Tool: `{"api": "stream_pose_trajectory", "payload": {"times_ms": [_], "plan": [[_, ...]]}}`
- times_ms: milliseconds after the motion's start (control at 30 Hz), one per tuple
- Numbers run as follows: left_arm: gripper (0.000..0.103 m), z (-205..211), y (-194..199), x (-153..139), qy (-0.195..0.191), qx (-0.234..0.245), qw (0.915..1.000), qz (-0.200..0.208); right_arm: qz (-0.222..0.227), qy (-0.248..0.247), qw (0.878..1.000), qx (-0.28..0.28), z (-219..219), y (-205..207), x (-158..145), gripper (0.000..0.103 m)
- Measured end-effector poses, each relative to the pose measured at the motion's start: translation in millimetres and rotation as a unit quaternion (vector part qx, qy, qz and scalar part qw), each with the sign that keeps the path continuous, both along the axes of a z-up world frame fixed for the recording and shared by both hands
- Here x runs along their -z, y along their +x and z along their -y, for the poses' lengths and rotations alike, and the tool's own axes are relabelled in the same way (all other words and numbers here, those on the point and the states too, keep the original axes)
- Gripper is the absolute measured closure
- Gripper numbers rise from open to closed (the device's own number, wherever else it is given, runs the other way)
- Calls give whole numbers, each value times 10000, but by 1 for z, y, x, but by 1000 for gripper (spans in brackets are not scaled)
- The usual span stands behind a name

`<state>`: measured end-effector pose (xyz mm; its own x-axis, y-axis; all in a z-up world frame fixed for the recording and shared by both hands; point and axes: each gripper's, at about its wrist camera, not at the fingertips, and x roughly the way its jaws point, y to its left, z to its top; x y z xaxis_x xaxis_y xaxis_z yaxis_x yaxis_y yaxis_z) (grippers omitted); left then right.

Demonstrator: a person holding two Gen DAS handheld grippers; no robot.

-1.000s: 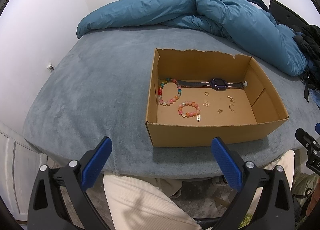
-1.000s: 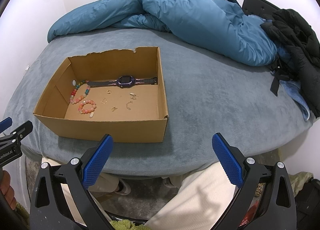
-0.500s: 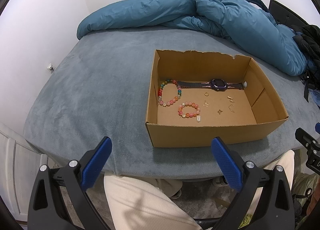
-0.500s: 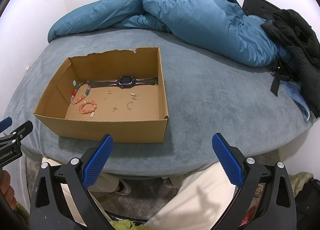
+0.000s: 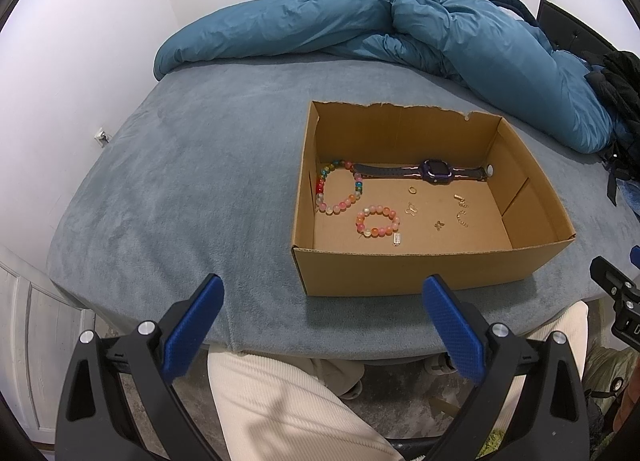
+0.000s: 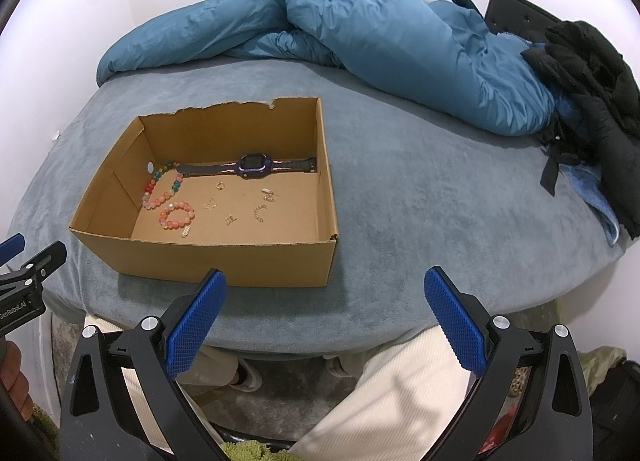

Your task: Organize jewelry

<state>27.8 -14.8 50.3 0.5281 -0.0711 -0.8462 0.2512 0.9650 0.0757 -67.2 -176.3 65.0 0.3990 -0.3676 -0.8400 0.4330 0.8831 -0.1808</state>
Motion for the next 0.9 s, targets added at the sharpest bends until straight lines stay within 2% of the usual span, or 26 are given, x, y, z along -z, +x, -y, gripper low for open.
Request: {"api": "stream_pose_trajectory", "payload": {"times_ms": [900], "plan": [[6, 2, 0, -2, 5, 9, 10000, 7, 11, 1, 10000, -18, 0, 0, -3, 8]]}}
